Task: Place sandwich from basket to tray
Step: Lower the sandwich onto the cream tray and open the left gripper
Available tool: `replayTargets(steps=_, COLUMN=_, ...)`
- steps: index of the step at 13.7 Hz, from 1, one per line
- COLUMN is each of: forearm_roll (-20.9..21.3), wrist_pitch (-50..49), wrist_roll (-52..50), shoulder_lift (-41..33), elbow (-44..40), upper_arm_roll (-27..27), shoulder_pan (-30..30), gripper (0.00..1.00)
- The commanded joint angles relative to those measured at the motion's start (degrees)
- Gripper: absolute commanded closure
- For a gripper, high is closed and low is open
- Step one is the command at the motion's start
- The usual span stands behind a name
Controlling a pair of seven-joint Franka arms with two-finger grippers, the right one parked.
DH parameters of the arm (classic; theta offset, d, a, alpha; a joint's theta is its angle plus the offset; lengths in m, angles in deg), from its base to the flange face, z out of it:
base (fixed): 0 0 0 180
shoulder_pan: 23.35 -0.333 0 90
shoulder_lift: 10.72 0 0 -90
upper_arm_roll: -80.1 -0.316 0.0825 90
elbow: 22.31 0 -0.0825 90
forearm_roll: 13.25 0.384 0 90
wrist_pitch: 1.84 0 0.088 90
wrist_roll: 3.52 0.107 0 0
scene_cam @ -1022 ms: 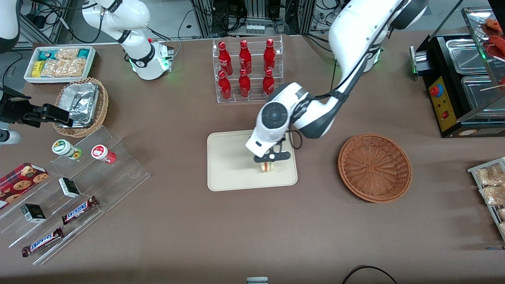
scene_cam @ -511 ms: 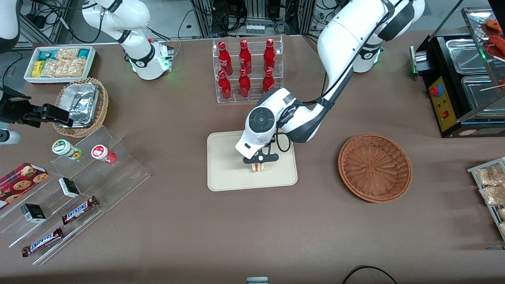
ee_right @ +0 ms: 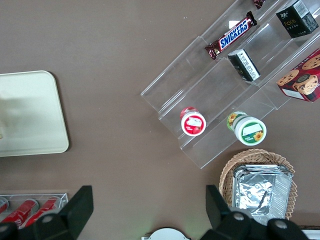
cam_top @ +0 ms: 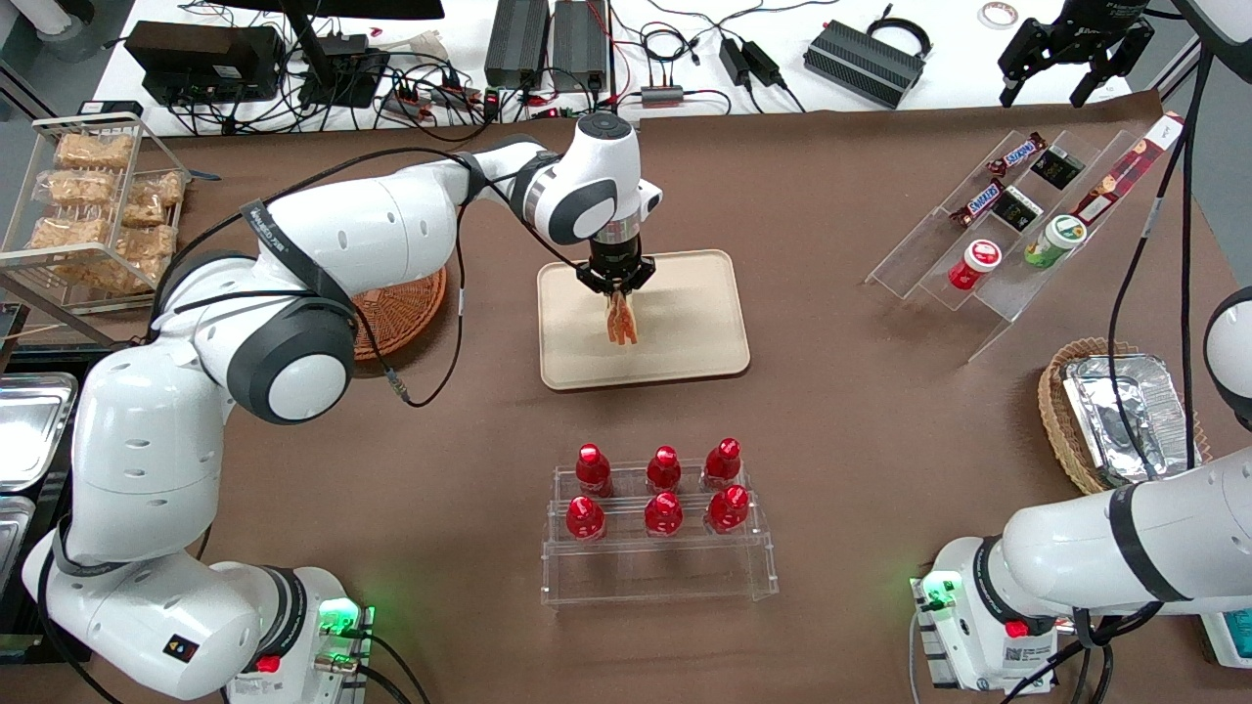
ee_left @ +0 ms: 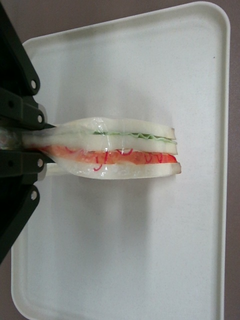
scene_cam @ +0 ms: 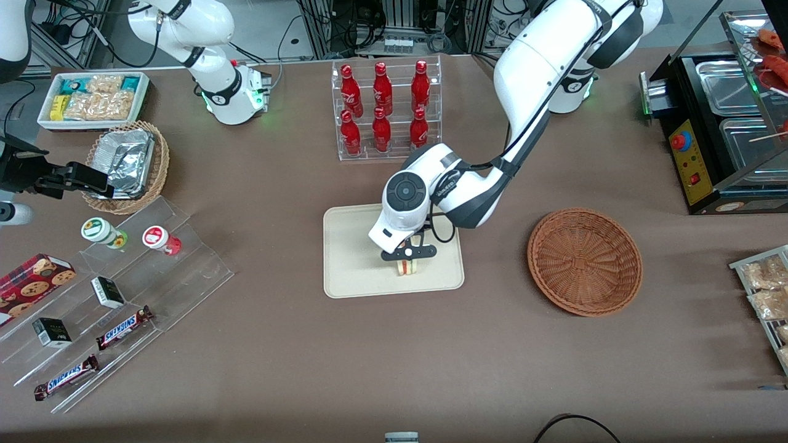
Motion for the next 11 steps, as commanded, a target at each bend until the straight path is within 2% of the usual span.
replayTargets(steps=1, forearm_roll=1.2, wrist_pitch=0.6, wrist_roll=-2.9, shoulder_lift=1.6, elbow=-2.1, upper_arm_roll=-0.4, shoulder_pan=1.3, gripper=1.0)
replayTargets(steps=4, forearm_roll=2.3, wrist_pitch=0.8, wrist_roll=-3.7, shoulder_lift=1.9, elbow=-2.1, upper_arm_roll=-0.5, shoulder_pan=1.6, gripper=1.0)
replayTargets(steps=5, forearm_roll=2.5, wrist_pitch=0.9, wrist_roll=-3.7, shoulder_lift=2.0, elbow=-2.1, upper_arm_roll=-0.5, shoulder_pan=1.6, gripper=0.86)
replayTargets(steps=7, forearm_roll=2.5, wrist_pitch=1.2, wrist_roll=-3.8, shoulder_lift=2.4, elbow=-2.1, upper_arm_roll=-0.5, shoulder_pan=1.6, gripper=0.02)
replayTargets(steps=11, forearm_roll=2.3, wrist_pitch=0.5, wrist_roll=-3.4, shoulder_lift=0.2, elbow=-2.1, upper_arm_roll=-0.3, shoulder_pan=1.1, gripper=0.0)
